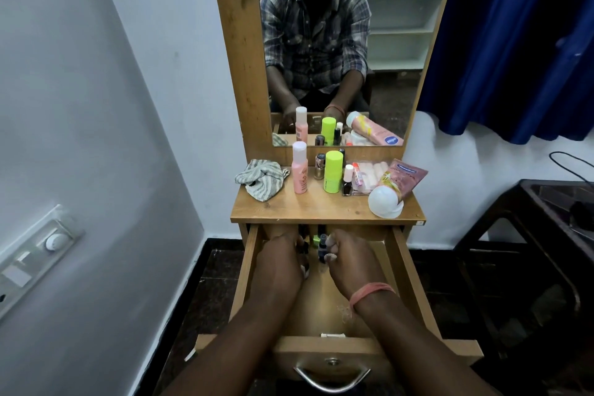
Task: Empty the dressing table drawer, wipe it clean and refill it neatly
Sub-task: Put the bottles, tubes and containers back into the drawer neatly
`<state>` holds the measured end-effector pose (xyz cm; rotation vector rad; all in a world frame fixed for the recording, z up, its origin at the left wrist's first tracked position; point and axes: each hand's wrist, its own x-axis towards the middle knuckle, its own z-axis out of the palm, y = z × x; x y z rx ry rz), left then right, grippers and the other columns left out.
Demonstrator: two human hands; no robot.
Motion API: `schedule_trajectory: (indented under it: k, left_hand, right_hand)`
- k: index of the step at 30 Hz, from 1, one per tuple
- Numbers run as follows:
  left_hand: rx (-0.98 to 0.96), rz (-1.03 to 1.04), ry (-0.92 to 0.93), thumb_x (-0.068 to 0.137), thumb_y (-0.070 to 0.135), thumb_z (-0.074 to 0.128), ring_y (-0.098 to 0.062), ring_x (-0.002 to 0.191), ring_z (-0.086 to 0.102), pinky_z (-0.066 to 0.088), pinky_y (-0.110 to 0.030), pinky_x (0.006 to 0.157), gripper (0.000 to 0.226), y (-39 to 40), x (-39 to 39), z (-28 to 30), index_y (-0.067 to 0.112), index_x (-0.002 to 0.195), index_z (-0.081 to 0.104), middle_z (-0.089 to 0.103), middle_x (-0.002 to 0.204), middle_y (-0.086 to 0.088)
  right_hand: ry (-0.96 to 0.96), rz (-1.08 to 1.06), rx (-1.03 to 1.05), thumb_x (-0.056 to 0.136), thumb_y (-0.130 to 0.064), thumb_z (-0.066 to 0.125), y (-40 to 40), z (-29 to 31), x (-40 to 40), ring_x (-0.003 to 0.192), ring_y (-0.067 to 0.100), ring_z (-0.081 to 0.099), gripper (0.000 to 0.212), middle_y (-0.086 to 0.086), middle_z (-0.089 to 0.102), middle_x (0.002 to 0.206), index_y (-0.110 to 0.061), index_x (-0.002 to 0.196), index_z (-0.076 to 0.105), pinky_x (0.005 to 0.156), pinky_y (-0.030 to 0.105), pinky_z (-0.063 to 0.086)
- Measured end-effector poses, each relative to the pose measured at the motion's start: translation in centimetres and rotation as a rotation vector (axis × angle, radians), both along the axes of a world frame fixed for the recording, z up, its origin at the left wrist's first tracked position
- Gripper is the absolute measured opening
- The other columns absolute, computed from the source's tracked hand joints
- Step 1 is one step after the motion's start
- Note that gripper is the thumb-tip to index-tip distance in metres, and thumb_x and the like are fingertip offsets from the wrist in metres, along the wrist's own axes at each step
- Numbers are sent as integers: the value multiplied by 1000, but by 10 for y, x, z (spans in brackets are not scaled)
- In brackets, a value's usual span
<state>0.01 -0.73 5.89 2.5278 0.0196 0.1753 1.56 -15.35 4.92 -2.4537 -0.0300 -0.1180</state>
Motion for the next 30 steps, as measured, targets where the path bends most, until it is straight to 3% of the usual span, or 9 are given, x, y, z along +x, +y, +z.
schedule_trajectory:
  k: [2, 5, 9, 13, 19, 22, 26, 28, 30]
  left_hand:
    - [-24, 9, -32, 91, 8, 64, -9, 80, 66, 51, -25, 68, 22, -1, 3, 11, 21, 108, 70, 74, 97, 3]
    - [-127, 33, -145, 94, 14, 65, -14, 81, 71, 58, -33, 72, 12, -6, 16, 41, 23, 101, 71, 75, 90, 4]
    - [-195, -18, -289, 93, 10, 67, -11, 81, 69, 62, -38, 76, 18, -16, 50, 96, 23, 104, 73, 74, 94, 7]
    - [97, -91, -446, 91, 10, 68, -16, 87, 70, 59, -36, 71, 25, -25, 103, 154, 28, 106, 76, 76, 100, 7]
    - [601, -261, -19, 90, 9, 70, -25, 99, 70, 60, -40, 84, 25, -36, 177, 182, 20, 111, 77, 74, 108, -3]
    - [795, -373, 47, 93, 12, 69, -27, 107, 67, 49, -30, 75, 33, -50, 188, 182, 14, 125, 72, 71, 118, -7]
    - [925, -479, 200, 91, 26, 77, -22, 103, 62, 40, -22, 62, 44, -61, 201, 172, 12, 132, 68, 70, 126, -7]
    - [908, -456, 232, 87, 30, 81, -21, 101, 65, 49, -28, 73, 43, -57, 211, 164, 16, 127, 71, 72, 118, -6]
    - [866, -429, 222, 83, 29, 85, -23, 99, 68, 54, -35, 79, 41, -53, 219, 158, 18, 120, 74, 73, 108, -4]
  right_hand:
    - [-89, 7, 29, 89, -6, 68, 0, 17, 0, 87, 7, 61, 16, -4, 65, 96, -20, 97, 68, 68, 14, 47]
    - [-263, -7, 114, 92, -12, 65, -4, 55, 7, 78, 6, 61, 8, -5, 66, 85, -19, 88, 65, 65, 18, 49]
    - [-407, -121, 254, 93, -12, 63, -19, 109, 50, 71, -1, 58, 11, -9, 65, 78, -18, 84, 66, 59, 13, 40]
    - [-287, -107, 127, 90, -3, 58, -39, 133, 118, 88, 14, 62, 20, 0, 70, 97, -17, 92, 72, 72, 23, 46]
    - [-142, 148, -311, 80, -3, 63, -34, 134, 166, 101, 31, 63, 27, 10, 69, 107, -28, 88, 70, 85, 31, 51]
    - [-104, 156, -328, 84, -4, 61, -35, 133, 175, 98, 32, 62, 27, 11, 69, 105, -23, 98, 74, 81, 30, 49]
    - [-45, 144, -300, 85, -2, 60, -35, 128, 181, 86, 29, 64, 18, 8, 70, 91, -17, 83, 71, 71, 28, 47]
    - [-1, 111, -237, 85, -4, 60, -35, 127, 186, 91, 28, 66, 18, 8, 71, 97, -13, 91, 75, 79, 30, 53]
    - [21, 56, -210, 87, -7, 63, -36, 129, 186, 100, 28, 64, 19, 11, 70, 108, -11, 102, 74, 85, 30, 50]
